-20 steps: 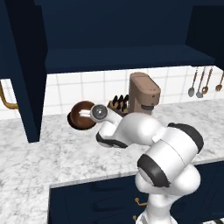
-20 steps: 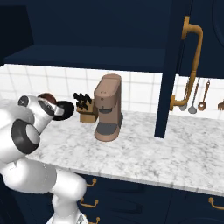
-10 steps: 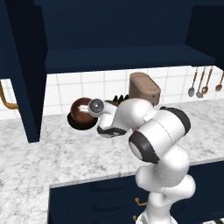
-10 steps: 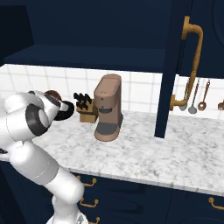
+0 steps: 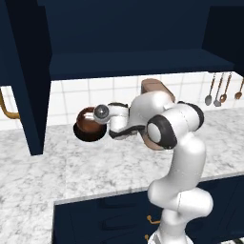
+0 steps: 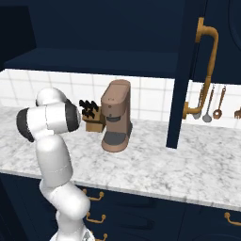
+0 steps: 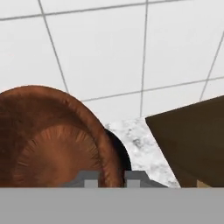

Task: Pick up the bowls on the counter and stack them on top of one another in the open cabinet. Place the smaller bowl on top of the larger bowl.

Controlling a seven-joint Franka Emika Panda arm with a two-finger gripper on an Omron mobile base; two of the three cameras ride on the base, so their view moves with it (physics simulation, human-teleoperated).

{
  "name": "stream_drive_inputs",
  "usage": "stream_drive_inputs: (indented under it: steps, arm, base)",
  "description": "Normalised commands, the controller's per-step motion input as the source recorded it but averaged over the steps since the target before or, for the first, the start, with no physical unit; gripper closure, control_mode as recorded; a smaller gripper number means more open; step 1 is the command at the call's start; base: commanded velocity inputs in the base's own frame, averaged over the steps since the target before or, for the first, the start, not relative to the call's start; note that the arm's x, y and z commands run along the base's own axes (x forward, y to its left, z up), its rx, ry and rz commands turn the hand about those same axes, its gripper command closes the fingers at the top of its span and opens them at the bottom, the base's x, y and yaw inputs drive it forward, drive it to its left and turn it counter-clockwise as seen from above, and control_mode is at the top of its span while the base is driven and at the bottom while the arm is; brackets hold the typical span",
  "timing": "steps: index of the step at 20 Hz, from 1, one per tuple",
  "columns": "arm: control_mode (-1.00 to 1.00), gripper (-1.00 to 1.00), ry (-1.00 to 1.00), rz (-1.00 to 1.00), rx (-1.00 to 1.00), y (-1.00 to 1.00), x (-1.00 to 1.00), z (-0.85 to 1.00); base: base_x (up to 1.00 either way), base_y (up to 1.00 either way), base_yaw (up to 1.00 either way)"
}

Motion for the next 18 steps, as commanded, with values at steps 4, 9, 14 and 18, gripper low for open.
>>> stream_drive_inputs:
  steps: [4,9,14,18]
  arm:
    - [-1.00,-1.00,0.01,-0.02,-0.04,0.24,0.39,-0.09]
    - [-1.00,-1.00,-0.07,-0.10,0.04,-0.06,-0.29,0.38]
    - [-1.00,-1.00,0.09,-0.14,0.04,-0.24,-0.57,0.00]
    - [-1.00,-1.00,0.28,-0.06,0.01,0.00,0.04,-0.11]
  base:
    - [0.00,0.00,0.00]
    - [0.00,0.00,0.00]
    - [0.00,0.00,0.00]
    - [0.00,0.00,0.00]
